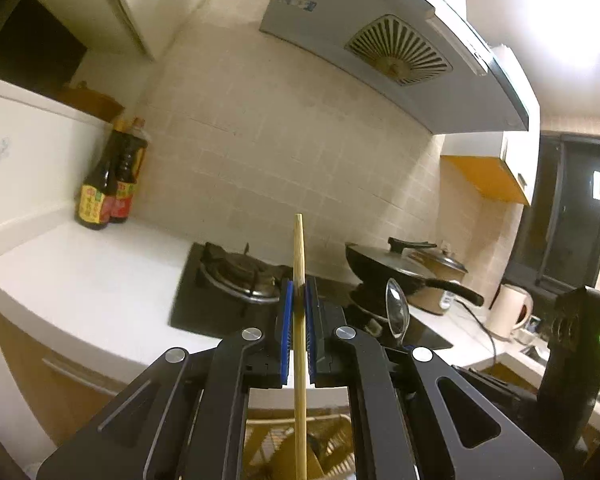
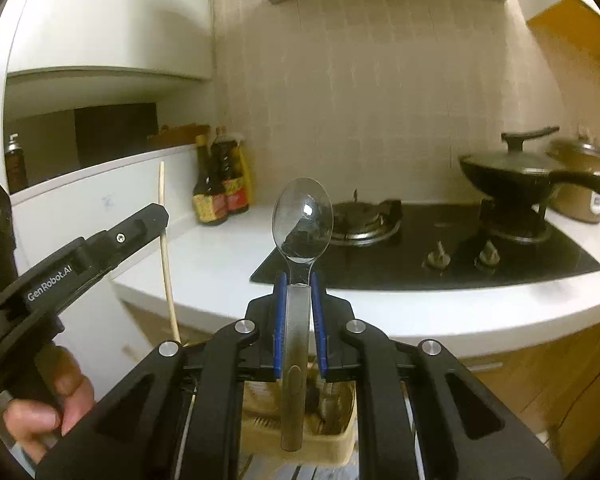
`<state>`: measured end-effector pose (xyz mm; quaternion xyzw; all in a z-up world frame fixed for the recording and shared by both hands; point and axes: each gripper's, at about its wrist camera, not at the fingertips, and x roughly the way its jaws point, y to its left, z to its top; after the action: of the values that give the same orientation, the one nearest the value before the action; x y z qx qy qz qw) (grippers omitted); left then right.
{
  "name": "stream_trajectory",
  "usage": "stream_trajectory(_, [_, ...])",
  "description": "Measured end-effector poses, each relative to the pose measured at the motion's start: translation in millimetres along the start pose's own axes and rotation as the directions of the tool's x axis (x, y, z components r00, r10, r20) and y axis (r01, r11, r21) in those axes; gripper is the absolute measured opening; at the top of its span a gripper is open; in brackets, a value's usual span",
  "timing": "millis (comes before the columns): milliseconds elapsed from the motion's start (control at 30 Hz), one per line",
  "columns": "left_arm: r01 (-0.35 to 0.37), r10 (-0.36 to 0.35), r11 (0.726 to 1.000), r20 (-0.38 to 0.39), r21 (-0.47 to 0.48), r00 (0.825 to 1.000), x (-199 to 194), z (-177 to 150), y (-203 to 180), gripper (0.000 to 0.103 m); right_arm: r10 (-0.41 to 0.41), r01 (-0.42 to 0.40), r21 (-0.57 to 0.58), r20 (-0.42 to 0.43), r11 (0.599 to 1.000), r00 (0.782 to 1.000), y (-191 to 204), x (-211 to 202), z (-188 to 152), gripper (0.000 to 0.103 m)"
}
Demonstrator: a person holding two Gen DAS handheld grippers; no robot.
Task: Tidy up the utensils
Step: 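Carry the spoon and chopstick over the basket and open both grippers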
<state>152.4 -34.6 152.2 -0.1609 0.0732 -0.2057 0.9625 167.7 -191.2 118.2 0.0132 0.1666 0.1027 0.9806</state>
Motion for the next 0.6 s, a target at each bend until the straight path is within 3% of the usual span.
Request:
stream_trajectory(400, [-0.061, 0.060, 0.998, 0.054, 0.023, 0.997, 21.5, -17.5, 12.3, 0.004, -0.070, 0.075, -0.059, 0.088, 0.995, 0.994, -6.4, 29.3, -26.5, 0.010])
stream_trajectory(600, [-0.069, 0.067, 0.997, 0.037, 0.041, 0.997, 27.7, -29.7, 14.9, 0.004, -0.074, 0.078, -0.055, 0.069, 0.995, 0.995, -10.6, 39.4, -38.1, 0.010])
